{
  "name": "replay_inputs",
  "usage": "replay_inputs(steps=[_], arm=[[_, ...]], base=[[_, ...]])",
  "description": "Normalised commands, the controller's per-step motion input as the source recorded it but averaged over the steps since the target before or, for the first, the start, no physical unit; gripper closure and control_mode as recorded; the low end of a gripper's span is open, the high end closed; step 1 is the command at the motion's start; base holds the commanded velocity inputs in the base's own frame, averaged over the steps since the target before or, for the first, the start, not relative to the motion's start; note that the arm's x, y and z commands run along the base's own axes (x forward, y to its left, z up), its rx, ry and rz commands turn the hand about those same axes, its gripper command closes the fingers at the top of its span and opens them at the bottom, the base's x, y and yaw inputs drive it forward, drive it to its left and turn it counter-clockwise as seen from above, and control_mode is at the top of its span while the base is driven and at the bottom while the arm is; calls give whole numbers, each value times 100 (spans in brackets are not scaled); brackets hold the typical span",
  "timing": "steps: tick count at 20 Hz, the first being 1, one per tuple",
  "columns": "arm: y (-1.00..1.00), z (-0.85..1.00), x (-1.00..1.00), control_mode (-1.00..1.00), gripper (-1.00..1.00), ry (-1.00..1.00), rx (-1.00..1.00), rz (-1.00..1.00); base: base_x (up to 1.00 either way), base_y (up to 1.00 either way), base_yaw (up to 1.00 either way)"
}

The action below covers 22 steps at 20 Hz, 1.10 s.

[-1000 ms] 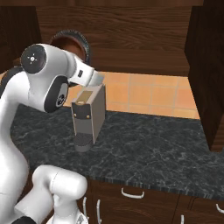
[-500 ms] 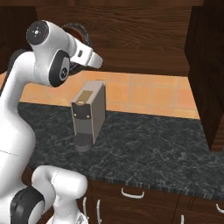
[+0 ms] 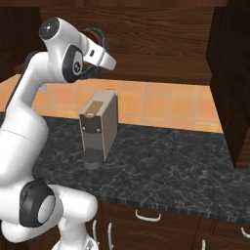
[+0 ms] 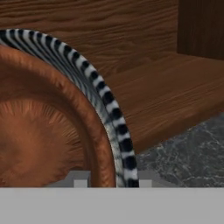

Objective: Pick up the bowls on the counter and stack them on top of one another in the open cabinet. Place the smaller bowl on top of the larger bowl.

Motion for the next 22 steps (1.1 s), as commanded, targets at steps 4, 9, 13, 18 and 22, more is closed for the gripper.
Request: replay_inputs(steps=[4,9,13,18,22], arm=[[6,-1,56,-100,100,1,-2,-4],[2,-5,54,-100,100,1,-1,-4],[0,-16,52,-100,100,0,0,-3],[0,-30,37,-100,100,0,0,-1],[2,-27,23,-100,100,0,0,0]], base=[[0,0,0],[0,0,0],[0,0,0],[0,0,0],[0,0,0]])
